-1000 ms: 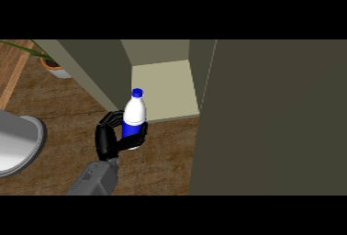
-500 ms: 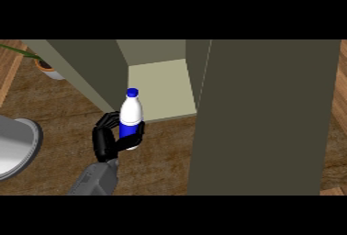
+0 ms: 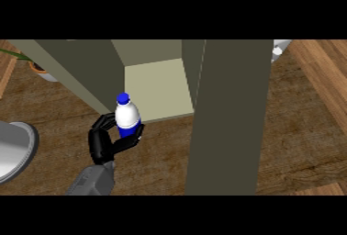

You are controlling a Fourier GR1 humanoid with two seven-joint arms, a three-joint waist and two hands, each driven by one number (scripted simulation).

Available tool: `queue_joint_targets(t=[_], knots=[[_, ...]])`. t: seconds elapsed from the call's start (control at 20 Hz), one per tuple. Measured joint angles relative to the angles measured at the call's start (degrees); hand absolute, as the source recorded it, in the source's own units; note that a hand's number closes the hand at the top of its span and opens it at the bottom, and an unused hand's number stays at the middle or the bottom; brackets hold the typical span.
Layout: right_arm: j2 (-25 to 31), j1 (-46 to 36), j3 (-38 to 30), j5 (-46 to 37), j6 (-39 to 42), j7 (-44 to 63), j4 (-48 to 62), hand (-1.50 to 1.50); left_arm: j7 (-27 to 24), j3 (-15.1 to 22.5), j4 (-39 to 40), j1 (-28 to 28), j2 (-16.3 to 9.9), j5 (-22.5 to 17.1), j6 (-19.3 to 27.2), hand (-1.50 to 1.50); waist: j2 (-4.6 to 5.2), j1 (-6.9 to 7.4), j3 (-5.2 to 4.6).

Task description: Pick up the bottled water, place it into the cabinet and close the cabinet

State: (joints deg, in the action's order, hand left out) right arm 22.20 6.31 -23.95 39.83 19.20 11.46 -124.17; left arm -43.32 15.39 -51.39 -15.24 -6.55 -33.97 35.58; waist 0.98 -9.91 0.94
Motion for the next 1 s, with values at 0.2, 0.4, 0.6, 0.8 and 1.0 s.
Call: queue_joint_targets(t=[0.2,0.4,0.6,0.8,1.0], knots=[[0.0,-0.3,0.3,0.5,0.3,0.0,0.3,-1.5,-0.1,0.3,-0.7,0.6,-0.3,-0.1,0.8,-1.5,0.06,-0.6,-0.01],[0.2,-0.7,0.5,0.6,0.8,0.1,0.9,-1.5,-0.2,0.8,-1.1,0.8,-0.2,-0.4,1.1,-1.5,0.19,-0.82,-0.1],[0.4,-1.0,0.6,0.8,1.1,0.0,1.5,-1.5,-0.4,1.3,-1.5,1.1,-0.4,-0.5,1.5,-1.5,0.31,-1.2,-0.17],[1.0,-1.6,0.4,1.3,1.7,-0.1,2.1,-1.5,-0.7,2.3,-1.6,1.3,-1.2,0.0,2.0,-1.5,0.36,-1.66,-0.21],[1.3,-2.0,0.7,1.4,2.0,0.2,2.1,-1.5,-0.9,3.9,-1.7,1.6,-2.2,0.7,1.8,-1.5,0.36,-2.05,-0.29]])
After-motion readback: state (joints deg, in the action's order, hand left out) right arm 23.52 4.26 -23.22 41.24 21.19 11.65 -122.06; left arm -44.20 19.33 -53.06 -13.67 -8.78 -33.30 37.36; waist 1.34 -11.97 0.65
